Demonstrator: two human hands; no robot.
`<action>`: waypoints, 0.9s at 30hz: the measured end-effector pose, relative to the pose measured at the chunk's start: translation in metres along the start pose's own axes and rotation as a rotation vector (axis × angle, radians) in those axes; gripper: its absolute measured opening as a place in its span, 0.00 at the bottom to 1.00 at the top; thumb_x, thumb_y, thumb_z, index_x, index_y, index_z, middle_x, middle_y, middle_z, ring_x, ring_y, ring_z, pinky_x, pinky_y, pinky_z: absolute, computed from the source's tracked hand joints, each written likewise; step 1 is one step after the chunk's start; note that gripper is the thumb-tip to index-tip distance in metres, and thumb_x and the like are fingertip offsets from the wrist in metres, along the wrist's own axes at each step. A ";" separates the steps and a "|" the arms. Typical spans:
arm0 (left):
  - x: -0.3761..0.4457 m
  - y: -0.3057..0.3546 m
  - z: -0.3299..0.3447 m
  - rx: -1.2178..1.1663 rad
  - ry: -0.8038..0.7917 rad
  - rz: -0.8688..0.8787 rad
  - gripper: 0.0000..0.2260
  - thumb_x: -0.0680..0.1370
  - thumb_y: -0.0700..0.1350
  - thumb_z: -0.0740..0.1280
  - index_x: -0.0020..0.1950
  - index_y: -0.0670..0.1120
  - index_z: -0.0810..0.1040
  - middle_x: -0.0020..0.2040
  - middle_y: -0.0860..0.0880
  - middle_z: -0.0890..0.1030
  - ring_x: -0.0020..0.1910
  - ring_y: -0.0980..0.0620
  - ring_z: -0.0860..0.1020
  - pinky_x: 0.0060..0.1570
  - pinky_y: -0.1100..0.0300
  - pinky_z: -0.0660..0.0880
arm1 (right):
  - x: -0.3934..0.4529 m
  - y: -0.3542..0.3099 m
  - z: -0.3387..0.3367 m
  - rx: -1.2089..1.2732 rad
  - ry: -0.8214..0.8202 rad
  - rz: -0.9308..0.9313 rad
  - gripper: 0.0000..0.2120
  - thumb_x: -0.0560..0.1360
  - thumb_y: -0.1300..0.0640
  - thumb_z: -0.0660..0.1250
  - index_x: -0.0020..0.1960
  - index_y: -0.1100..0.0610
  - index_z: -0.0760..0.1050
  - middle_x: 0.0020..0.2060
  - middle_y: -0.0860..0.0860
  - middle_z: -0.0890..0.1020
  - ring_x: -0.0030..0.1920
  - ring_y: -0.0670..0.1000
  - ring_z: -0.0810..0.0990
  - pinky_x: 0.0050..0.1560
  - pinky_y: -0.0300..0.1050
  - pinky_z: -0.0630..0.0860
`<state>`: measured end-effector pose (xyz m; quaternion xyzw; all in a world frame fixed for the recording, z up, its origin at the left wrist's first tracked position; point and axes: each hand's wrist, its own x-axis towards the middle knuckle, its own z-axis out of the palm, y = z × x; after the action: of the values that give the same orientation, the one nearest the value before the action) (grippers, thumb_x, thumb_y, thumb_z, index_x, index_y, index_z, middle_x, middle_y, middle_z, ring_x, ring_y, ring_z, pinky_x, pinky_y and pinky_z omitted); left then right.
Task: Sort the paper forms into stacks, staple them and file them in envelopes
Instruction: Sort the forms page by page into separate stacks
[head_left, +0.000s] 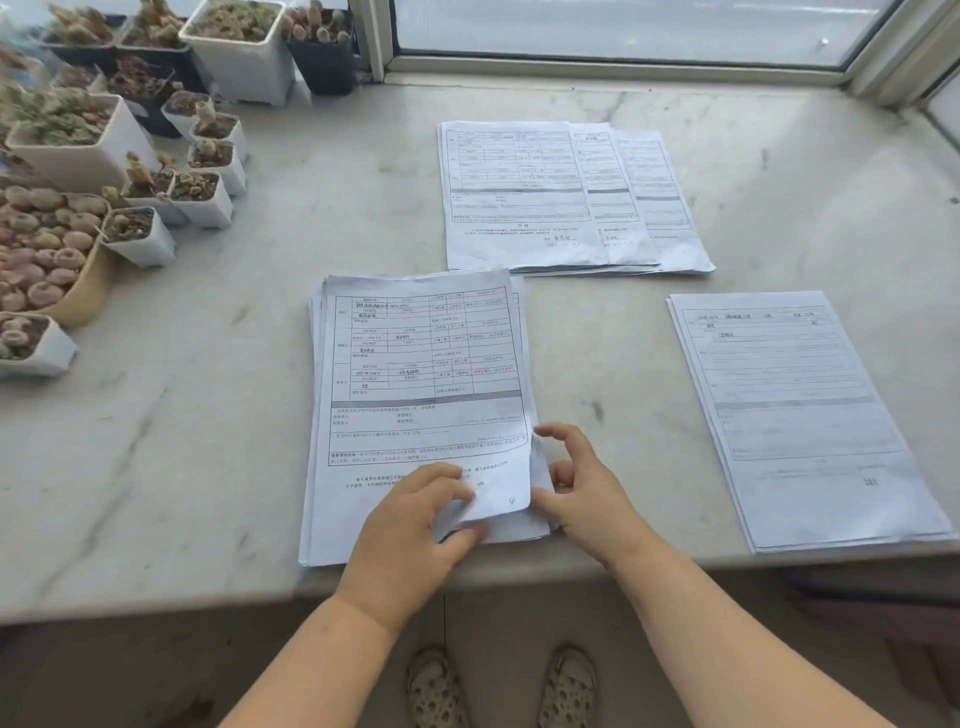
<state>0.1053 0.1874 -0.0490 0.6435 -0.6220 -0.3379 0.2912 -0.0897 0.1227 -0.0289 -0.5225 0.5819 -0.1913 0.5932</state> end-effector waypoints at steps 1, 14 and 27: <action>0.001 0.000 0.000 -0.026 0.024 -0.012 0.09 0.69 0.51 0.70 0.47 0.51 0.82 0.55 0.66 0.76 0.56 0.66 0.74 0.58 0.72 0.68 | 0.000 0.000 -0.001 -0.003 -0.010 0.004 0.23 0.72 0.61 0.72 0.58 0.40 0.67 0.32 0.51 0.76 0.30 0.45 0.74 0.33 0.38 0.72; 0.004 0.000 -0.007 -0.083 0.000 -0.078 0.12 0.64 0.54 0.78 0.43 0.51 0.82 0.53 0.67 0.78 0.56 0.71 0.73 0.54 0.79 0.63 | 0.002 -0.007 0.001 -0.049 0.030 0.029 0.23 0.72 0.59 0.72 0.61 0.43 0.68 0.28 0.48 0.70 0.26 0.42 0.69 0.30 0.36 0.71; 0.011 -0.002 -0.019 -0.294 0.047 -0.195 0.19 0.71 0.62 0.62 0.40 0.48 0.80 0.33 0.46 0.74 0.33 0.55 0.70 0.35 0.59 0.67 | -0.002 -0.012 -0.011 -0.208 -0.051 0.045 0.17 0.73 0.57 0.71 0.57 0.41 0.71 0.43 0.49 0.76 0.37 0.42 0.75 0.41 0.39 0.75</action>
<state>0.1212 0.1758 -0.0397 0.6589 -0.4936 -0.4369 0.3624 -0.0954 0.1151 -0.0150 -0.5726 0.5950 -0.1031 0.5546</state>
